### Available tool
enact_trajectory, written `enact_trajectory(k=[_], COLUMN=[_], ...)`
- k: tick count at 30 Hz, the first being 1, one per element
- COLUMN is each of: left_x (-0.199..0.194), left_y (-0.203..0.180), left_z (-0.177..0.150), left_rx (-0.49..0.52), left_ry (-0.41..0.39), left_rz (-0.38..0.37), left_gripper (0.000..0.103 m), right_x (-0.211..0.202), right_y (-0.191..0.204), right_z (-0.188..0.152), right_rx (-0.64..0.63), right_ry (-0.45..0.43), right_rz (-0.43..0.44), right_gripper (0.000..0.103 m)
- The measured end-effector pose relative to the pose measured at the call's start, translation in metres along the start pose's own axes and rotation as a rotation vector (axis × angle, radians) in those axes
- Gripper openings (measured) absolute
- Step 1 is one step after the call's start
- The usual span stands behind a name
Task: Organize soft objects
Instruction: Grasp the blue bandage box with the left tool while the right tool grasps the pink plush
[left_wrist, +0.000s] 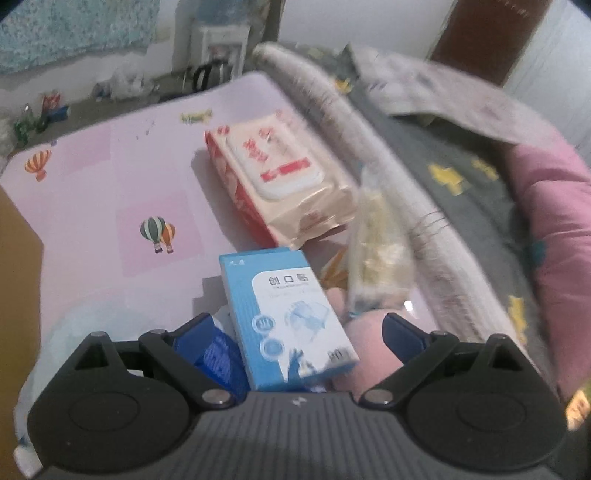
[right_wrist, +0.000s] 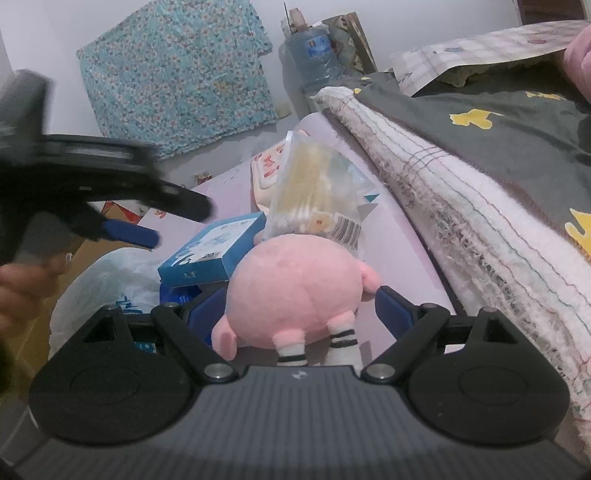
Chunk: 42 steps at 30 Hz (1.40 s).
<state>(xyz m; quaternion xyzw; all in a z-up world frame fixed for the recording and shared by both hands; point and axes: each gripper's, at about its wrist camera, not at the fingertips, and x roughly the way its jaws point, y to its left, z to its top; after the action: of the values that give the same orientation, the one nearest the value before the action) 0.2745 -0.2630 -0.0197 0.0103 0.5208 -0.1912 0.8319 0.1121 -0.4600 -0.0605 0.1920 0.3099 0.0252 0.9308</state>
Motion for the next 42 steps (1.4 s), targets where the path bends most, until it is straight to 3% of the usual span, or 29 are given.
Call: enact_trajectory(k=[3,5,8,11,22,23,25,28,33,36,38,42], left_x=[0.023,0.032,0.034,0.032,-0.003,-0.008,-0.017,-0.03,-0.03,-0.033,-0.036,-0.035], left_y=[0.003,0.006,0.008,0.01,0.016,0.016,0.018,0.026,0.034,0.036,0.034,0.024], left_z=[0.007,0.006,0.005,0.005,-0.002,-0.004,-0.008,-0.018,-0.031,-0.036,-0.036,-0.033], left_rx=[-0.043,-0.058,-0.053,-0.074,-0.119,-0.122,-0.125,-0.153,-0.167,-0.168,-0.153,-0.103], left_ry=[0.045,0.07,0.056,0.042,-0.025,-0.031,-0.028,-0.031,-0.017,-0.023,-0.042,-0.06], left_rz=[0.029,0.042,0.061,0.051,-0.002,-0.012,-0.026,-0.084,-0.096,-0.108,-0.099,-0.069], left_gripper=[0.095,0.084,0.077,0.077,0.076,0.069,0.031,0.033,0.034,0.049,0.064,0.078], right_x=[-0.002,-0.001,0.006,0.018,0.051,0.053,0.053,0.049,0.041,0.032,0.024,0.006], right_y=[-0.001,-0.001,0.001,0.004,0.018,0.019,0.02,0.02,0.021,0.019,0.017,0.01], right_z=[-0.002,-0.002,0.0,0.002,0.001,0.001,-0.001,-0.005,-0.01,-0.014,-0.019,-0.027], right_rx=[-0.011,-0.02,-0.047,-0.064,-0.111,-0.119,-0.122,-0.111,-0.108,-0.097,-0.082,-0.025], right_ry=[-0.002,-0.003,-0.001,0.017,0.066,0.063,0.062,0.053,0.052,0.064,0.076,0.104], right_rz=[-0.005,-0.01,-0.017,-0.01,-0.011,-0.021,-0.039,-0.043,-0.056,-0.055,-0.048,0.004], right_gripper=[0.089,0.093,0.097,0.102,0.101,0.1,0.096,0.093,0.09,0.089,0.089,0.089])
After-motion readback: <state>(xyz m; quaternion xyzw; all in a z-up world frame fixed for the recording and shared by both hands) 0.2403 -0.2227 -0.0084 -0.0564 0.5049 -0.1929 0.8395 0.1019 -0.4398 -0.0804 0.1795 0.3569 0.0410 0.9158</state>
